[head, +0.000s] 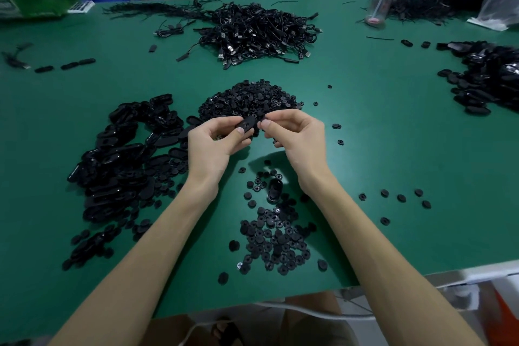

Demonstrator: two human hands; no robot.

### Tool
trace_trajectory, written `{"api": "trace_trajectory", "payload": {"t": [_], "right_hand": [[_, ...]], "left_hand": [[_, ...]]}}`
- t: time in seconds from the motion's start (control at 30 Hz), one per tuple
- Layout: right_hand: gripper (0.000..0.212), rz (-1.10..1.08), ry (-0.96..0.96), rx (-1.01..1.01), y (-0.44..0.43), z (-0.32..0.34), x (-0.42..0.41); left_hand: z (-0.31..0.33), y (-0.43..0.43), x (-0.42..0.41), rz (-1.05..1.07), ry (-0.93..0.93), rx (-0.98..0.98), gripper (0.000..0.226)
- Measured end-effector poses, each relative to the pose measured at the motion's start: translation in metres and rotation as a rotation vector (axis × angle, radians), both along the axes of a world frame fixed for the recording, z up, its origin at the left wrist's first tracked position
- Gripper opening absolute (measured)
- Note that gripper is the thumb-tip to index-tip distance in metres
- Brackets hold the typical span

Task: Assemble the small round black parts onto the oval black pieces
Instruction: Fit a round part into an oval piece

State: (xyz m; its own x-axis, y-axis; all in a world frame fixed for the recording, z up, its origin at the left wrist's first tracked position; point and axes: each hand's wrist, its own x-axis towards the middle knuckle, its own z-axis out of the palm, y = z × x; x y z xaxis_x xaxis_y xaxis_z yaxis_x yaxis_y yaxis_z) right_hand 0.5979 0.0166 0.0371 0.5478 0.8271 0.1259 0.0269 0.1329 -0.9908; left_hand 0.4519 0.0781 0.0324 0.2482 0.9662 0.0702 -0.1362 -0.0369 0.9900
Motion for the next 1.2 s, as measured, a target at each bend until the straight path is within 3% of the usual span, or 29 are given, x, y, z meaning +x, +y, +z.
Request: {"api": "trace_trajectory", "payload": {"t": [0.43,0.83,1.03,1.2], "right_hand": [[0.006,-0.037,-0.273,-0.028,0.000,-0.002,-0.005],[0.003,-0.018,-0.309,-0.034,-0.003,0.002,-0.009],[0.004,-0.100,-0.702,0.057,-0.004,-0.002,-0.013],[0.017,-0.111,-0.873,0.092,-0.004,-0.009,-0.012]], "left_hand": [[-0.005,-0.009,0.009,-0.029,0.049,0.098,0.019],[-0.005,-0.009,0.010,-0.029,0.021,0.094,0.019],[-0.004,-0.009,0.009,-0.058,-0.068,-0.006,0.021],[-0.003,-0.011,0.009,-0.048,-0.114,-0.045,0.020]]}}
